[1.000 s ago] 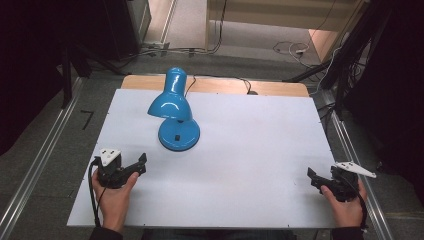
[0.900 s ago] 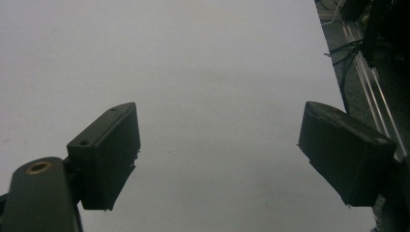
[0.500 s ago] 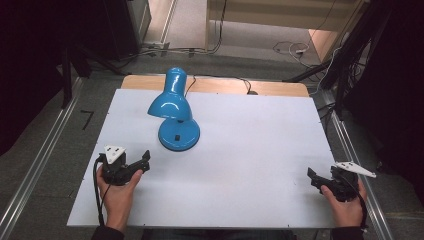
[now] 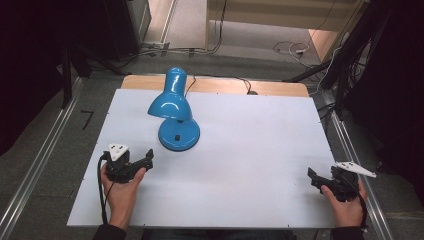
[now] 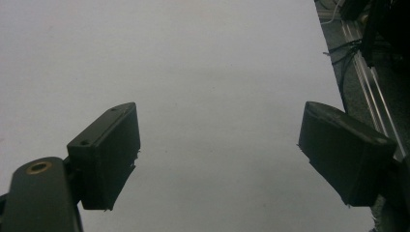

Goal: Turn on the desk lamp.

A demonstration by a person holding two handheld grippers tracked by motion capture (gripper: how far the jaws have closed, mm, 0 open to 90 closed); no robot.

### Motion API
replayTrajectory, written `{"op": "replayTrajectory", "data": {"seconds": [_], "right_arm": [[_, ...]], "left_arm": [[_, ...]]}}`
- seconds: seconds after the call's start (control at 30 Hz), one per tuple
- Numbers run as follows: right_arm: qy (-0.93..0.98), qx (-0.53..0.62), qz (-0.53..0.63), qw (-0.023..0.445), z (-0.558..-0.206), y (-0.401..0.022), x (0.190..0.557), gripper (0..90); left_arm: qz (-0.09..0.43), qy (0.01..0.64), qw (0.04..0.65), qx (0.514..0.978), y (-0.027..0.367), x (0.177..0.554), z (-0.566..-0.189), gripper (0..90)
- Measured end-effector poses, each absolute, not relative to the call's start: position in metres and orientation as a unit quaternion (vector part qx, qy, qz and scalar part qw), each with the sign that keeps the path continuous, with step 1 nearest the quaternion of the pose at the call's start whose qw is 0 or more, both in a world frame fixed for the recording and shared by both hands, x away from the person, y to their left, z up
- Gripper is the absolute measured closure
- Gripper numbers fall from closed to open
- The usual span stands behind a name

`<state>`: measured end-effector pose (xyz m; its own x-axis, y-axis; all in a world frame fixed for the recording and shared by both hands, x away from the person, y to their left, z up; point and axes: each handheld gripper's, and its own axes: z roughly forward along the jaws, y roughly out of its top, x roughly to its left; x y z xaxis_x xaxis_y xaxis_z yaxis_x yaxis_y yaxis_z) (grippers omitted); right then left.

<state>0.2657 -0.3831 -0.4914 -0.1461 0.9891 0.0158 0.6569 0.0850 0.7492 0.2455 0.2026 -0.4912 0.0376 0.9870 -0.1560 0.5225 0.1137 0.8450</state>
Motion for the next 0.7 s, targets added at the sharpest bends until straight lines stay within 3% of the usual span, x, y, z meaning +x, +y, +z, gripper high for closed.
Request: {"op": "replayTrajectory", "data": {"seconds": [0.7], "right_arm": [[0.69,0.596,0.316,0.262,-0.4916,-0.3827,0.2658,13.5]], "left_arm": [[0.286,0.626,0.407,0.6,0.1958,0.2544,-0.4915,17.1]]}}
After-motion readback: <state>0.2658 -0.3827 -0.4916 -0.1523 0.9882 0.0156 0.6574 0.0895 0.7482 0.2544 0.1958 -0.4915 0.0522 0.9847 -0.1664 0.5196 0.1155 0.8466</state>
